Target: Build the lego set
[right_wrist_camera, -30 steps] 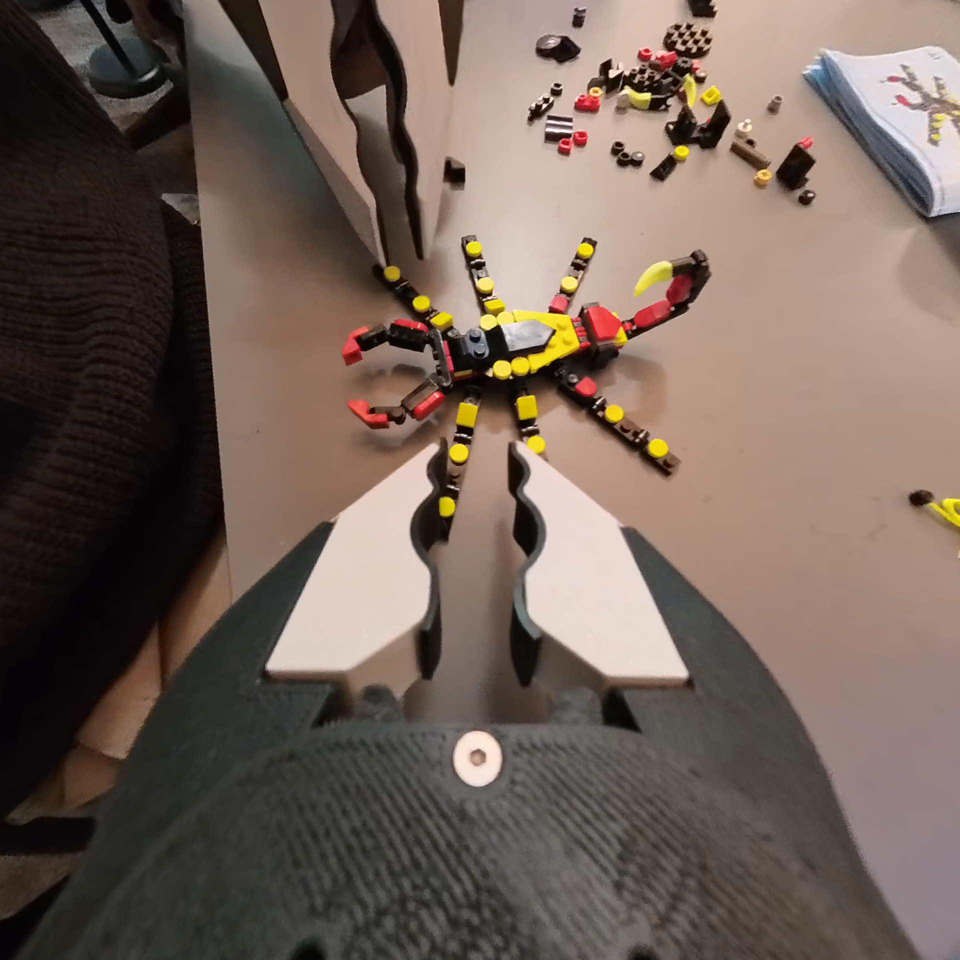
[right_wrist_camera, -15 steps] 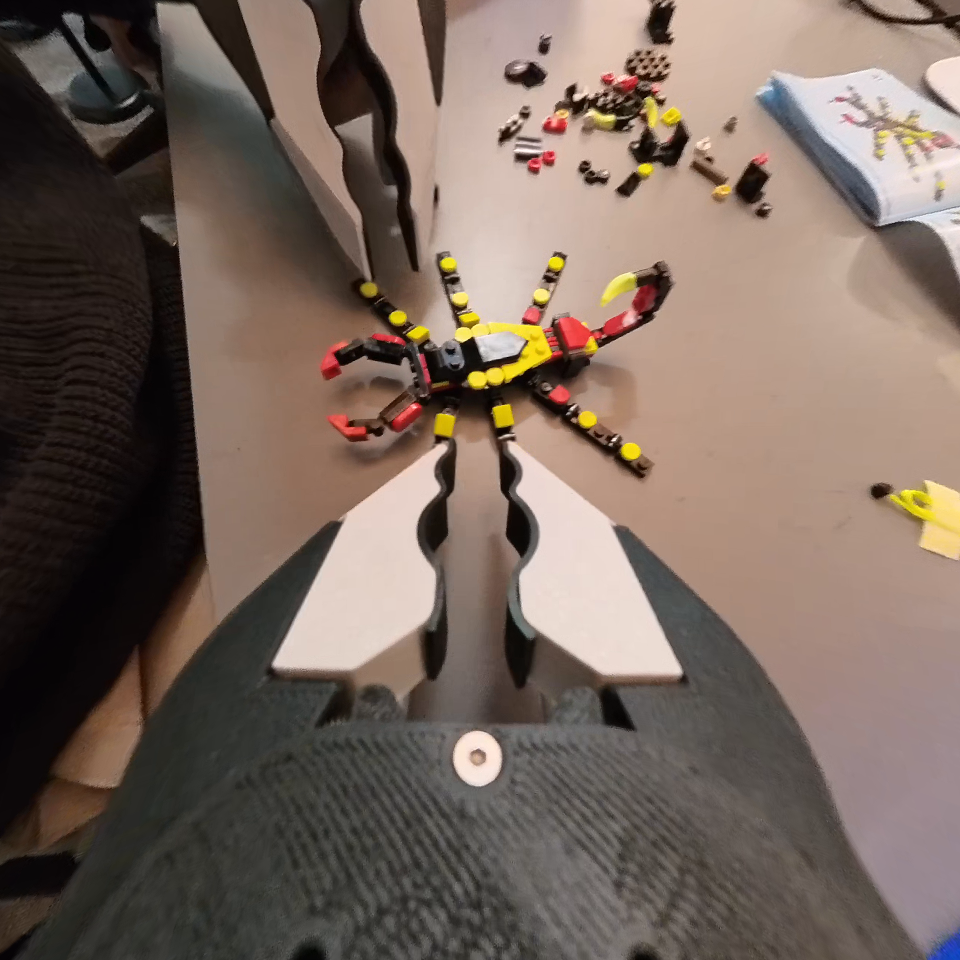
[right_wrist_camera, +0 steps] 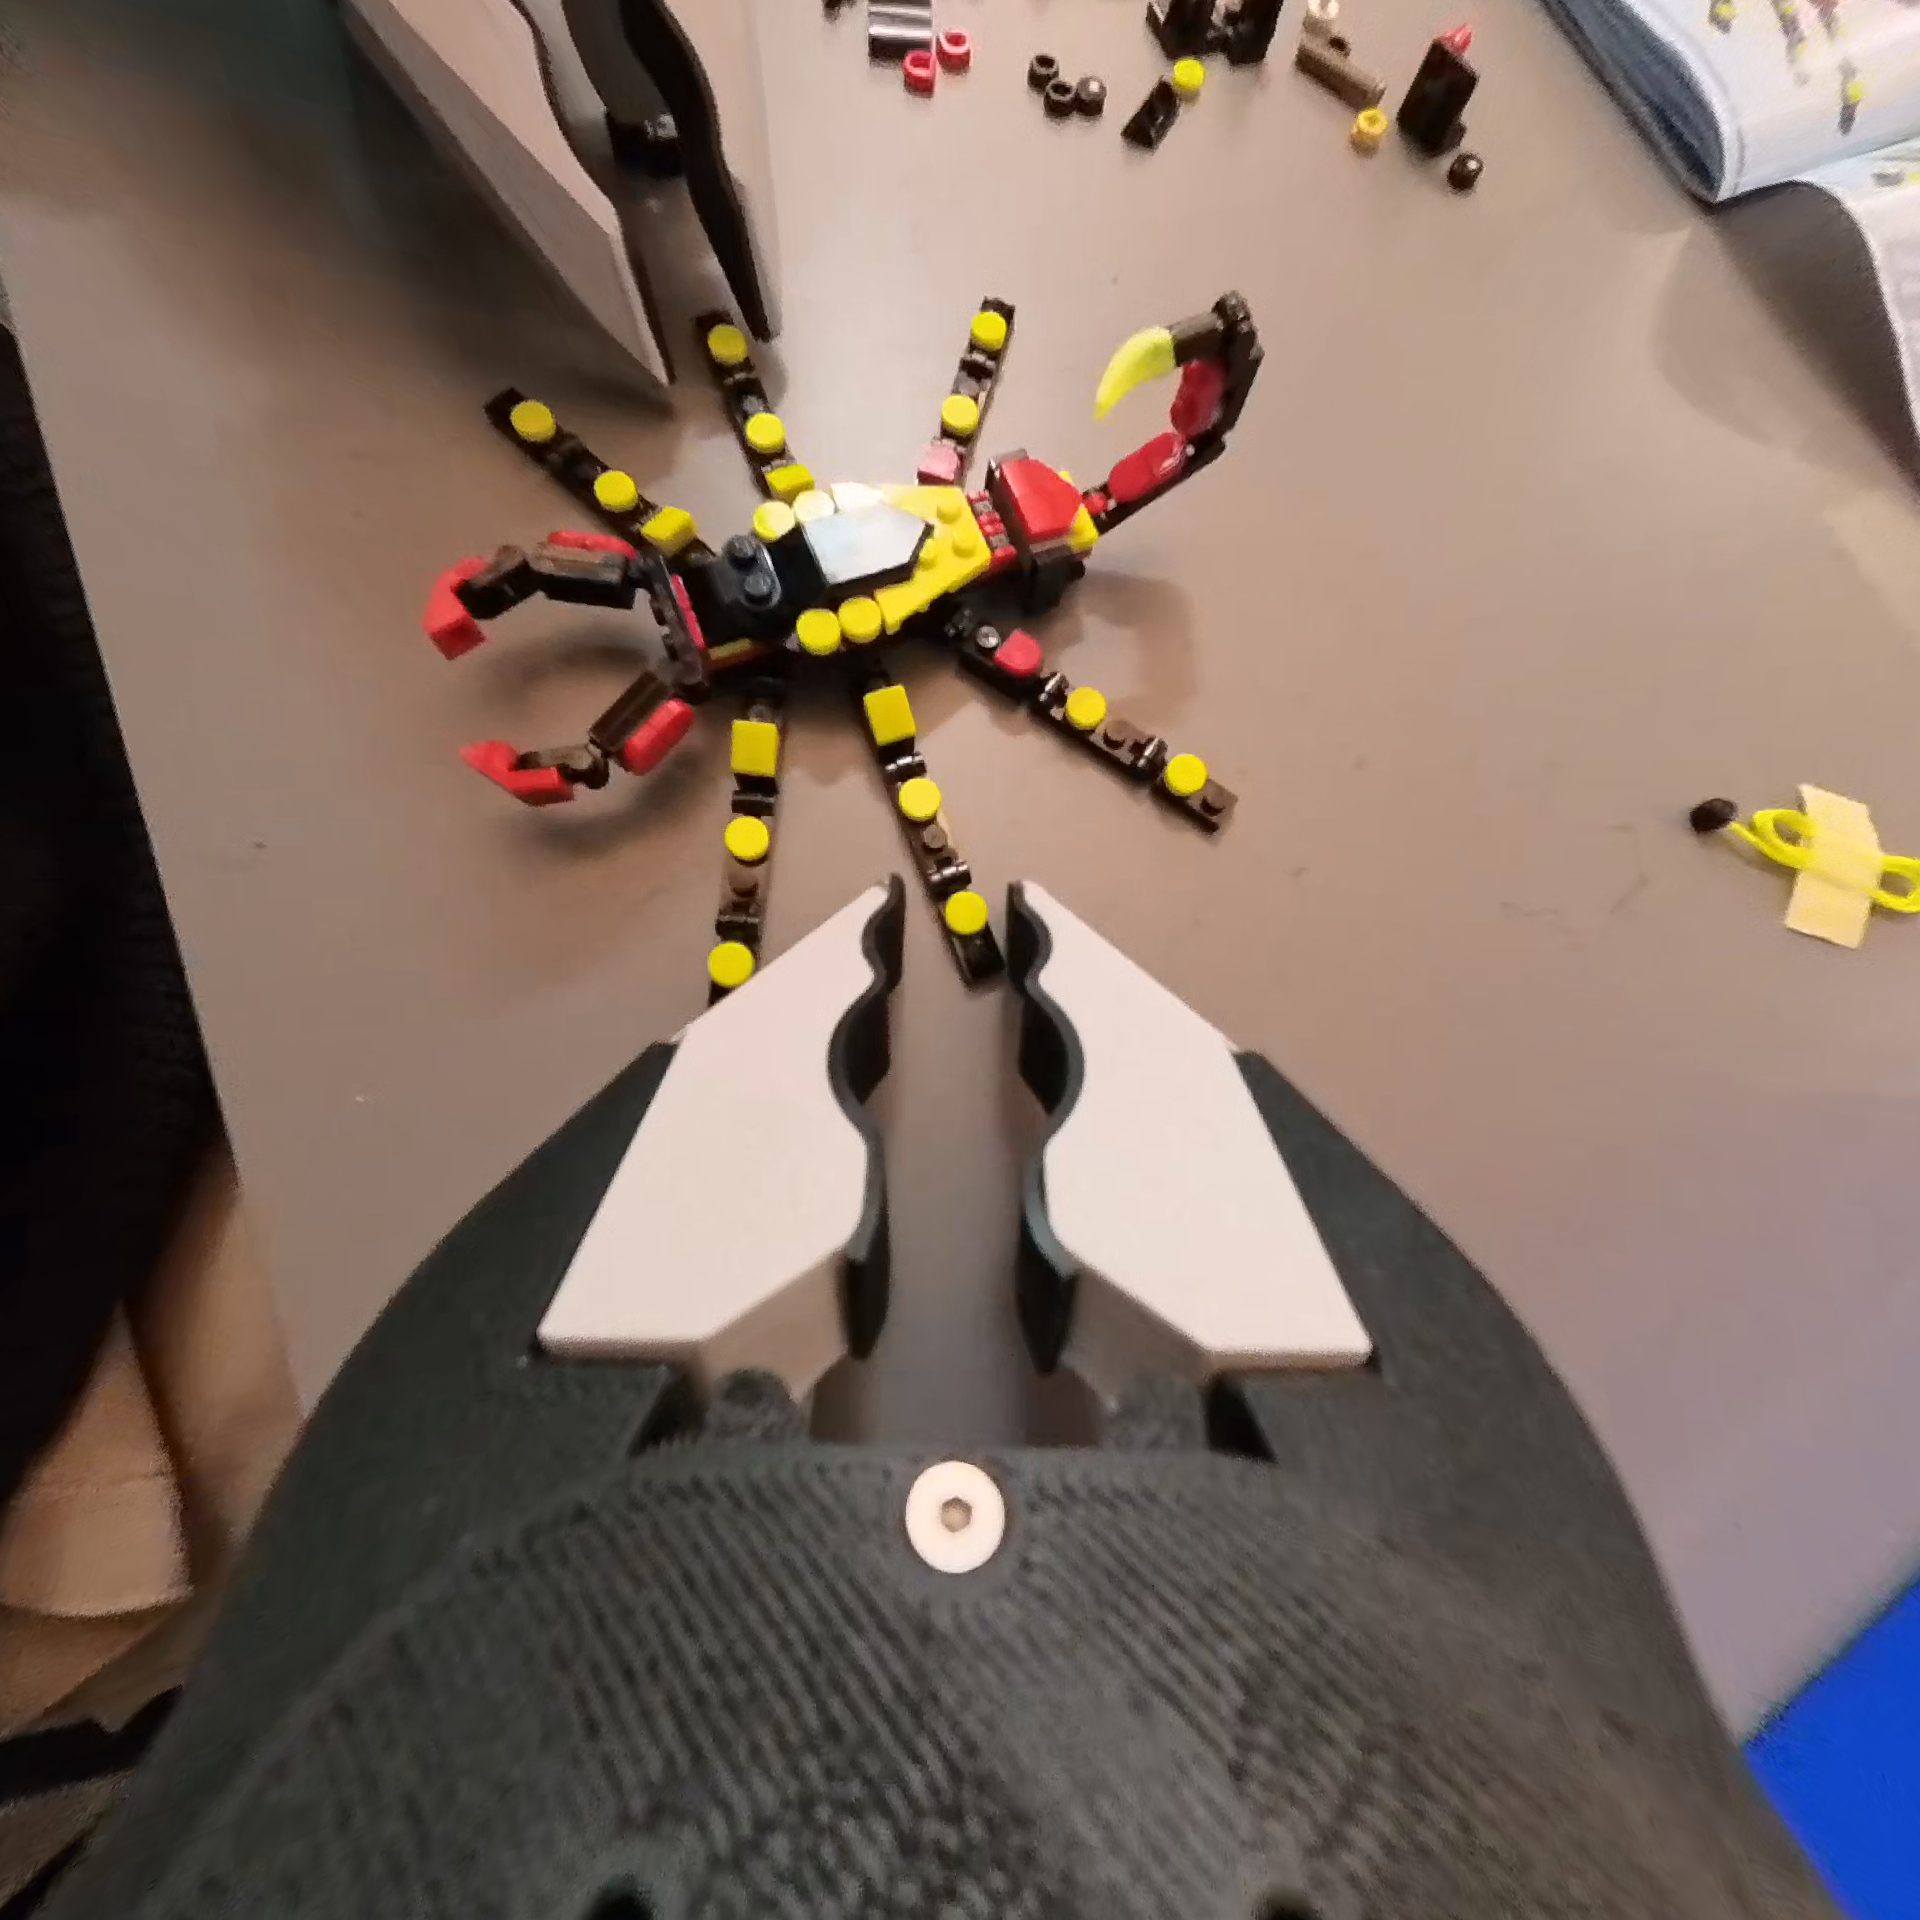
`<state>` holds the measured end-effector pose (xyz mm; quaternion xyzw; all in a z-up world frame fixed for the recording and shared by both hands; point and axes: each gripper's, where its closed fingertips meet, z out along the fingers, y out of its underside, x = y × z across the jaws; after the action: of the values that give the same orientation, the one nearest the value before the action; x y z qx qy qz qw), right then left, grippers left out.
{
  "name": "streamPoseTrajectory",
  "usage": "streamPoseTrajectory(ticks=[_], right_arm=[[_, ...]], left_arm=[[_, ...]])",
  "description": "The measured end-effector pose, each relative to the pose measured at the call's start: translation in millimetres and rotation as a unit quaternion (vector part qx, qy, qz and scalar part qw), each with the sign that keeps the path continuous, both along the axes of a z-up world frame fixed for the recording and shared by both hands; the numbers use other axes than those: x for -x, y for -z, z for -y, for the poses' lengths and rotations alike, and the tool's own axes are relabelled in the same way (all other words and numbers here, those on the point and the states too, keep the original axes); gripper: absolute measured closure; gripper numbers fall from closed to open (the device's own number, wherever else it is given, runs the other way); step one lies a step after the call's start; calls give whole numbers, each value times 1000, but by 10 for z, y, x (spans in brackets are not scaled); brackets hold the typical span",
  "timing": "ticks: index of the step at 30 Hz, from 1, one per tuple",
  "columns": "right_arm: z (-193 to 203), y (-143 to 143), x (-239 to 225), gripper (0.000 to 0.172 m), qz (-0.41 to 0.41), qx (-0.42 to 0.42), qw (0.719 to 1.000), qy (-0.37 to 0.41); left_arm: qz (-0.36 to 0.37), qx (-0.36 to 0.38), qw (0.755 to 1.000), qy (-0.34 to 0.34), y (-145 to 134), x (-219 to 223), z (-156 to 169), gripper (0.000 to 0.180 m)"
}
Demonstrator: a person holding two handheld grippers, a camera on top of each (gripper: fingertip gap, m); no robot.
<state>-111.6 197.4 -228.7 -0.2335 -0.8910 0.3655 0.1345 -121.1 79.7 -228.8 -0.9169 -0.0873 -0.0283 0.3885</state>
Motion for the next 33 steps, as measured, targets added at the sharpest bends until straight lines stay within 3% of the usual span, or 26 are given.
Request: streamPoseTrajectory(ticks=[5,7,16,20,26,29,33], right_arm=[[36,-533,147,154,-40,122,990,48],[-5,-625,197,154,-53,144,986,68],[153,-303,216,157,-35,96,995,9],[323,-441,242,156,-32,136,990,-26],[378,-492,241,143,-11,130,991,-10],[392,-397,106,142,10,101,995,-12],[458,-434,21,142,-25,79,996,-13]], left_arm=[[29,-91,994,-49,-397,117,-22,155],[35,-132,988,-73,-545,207,8,155],[74,-159,980,-91,-433,355,22,155],[67,-149,984,-76,-384,336,-3,155],[1,-175,984,-43,-576,336,54,152],[-22,-166,984,-62,-563,414,168,151],[-34,-205,973,-105,-769,508,240,150]])
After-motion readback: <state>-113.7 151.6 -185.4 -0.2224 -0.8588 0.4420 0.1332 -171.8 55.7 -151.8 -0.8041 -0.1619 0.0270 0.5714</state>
